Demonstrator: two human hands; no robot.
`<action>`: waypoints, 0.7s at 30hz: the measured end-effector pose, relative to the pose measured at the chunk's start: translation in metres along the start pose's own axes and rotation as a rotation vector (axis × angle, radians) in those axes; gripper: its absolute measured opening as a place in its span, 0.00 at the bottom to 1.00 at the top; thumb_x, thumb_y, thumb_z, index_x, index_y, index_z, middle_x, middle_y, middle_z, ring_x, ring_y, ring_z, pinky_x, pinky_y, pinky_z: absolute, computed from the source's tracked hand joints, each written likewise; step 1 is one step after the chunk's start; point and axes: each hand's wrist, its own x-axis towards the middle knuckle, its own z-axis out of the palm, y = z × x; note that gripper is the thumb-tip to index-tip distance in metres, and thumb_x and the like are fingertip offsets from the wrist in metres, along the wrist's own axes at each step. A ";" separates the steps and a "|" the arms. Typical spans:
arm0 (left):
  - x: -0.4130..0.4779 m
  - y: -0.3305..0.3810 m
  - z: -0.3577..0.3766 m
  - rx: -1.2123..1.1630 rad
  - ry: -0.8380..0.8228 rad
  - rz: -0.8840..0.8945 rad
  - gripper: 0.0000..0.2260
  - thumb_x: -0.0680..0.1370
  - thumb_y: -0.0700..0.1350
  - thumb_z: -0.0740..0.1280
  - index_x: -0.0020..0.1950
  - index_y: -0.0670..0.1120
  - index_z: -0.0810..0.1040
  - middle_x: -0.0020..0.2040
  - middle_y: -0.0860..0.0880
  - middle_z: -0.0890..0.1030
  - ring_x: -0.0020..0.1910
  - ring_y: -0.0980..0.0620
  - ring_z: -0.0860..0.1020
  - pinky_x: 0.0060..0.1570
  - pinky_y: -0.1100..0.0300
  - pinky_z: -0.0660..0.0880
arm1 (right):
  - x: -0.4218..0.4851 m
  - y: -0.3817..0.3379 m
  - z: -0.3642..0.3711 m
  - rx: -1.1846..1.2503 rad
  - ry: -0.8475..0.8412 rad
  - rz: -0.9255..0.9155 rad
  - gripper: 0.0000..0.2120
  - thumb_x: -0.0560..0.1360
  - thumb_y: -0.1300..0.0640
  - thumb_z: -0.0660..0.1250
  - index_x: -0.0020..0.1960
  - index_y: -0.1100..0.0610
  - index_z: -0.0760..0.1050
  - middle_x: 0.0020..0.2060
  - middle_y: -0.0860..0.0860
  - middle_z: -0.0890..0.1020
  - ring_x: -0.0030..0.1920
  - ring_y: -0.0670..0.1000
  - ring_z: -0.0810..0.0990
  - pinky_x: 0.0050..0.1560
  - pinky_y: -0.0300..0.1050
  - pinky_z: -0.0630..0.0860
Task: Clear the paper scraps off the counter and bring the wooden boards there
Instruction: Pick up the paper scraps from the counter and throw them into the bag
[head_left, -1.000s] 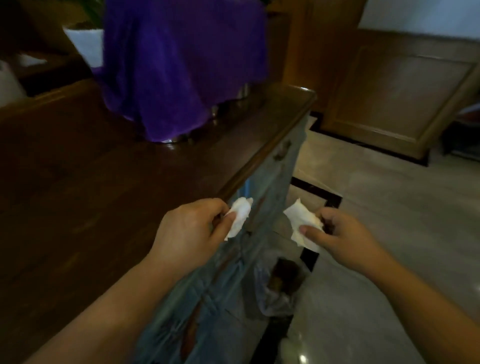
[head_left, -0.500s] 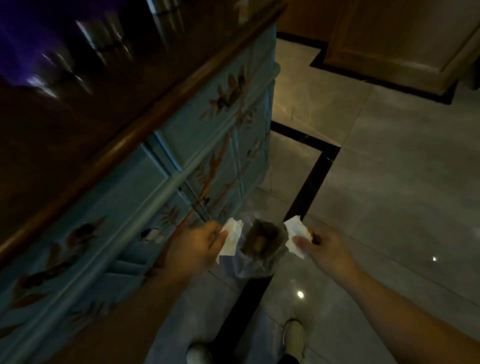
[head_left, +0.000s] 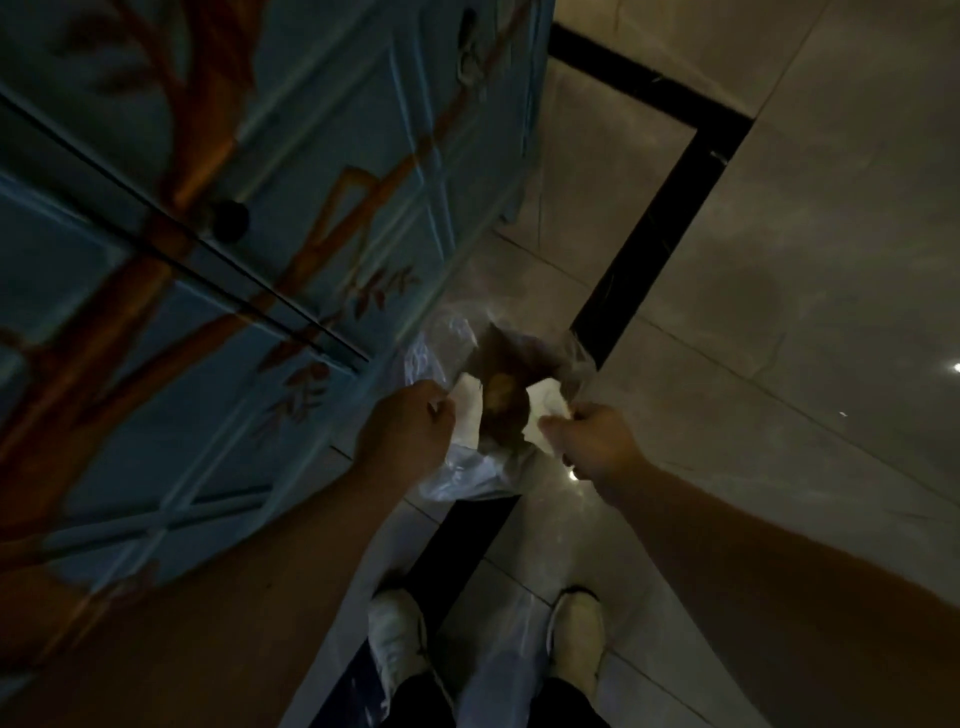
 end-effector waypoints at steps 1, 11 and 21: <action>0.009 -0.008 0.012 0.000 -0.007 -0.011 0.08 0.78 0.46 0.63 0.48 0.43 0.78 0.47 0.41 0.83 0.47 0.41 0.80 0.48 0.49 0.77 | 0.016 0.006 0.007 -0.005 -0.008 -0.001 0.11 0.73 0.52 0.71 0.47 0.60 0.78 0.41 0.60 0.79 0.39 0.56 0.76 0.33 0.43 0.69; 0.056 -0.032 0.083 0.004 -0.083 0.014 0.11 0.79 0.47 0.63 0.55 0.42 0.78 0.54 0.39 0.81 0.52 0.40 0.78 0.49 0.52 0.74 | 0.062 0.054 0.024 0.032 -0.045 -0.095 0.13 0.73 0.60 0.72 0.55 0.55 0.73 0.47 0.55 0.80 0.40 0.52 0.78 0.22 0.28 0.68; 0.000 0.003 0.060 -0.053 -0.157 0.170 0.18 0.75 0.54 0.61 0.61 0.47 0.75 0.55 0.43 0.81 0.51 0.43 0.79 0.52 0.47 0.77 | -0.005 0.033 -0.023 -0.429 -0.056 -0.464 0.18 0.75 0.57 0.70 0.63 0.53 0.72 0.51 0.37 0.73 0.47 0.35 0.74 0.46 0.25 0.68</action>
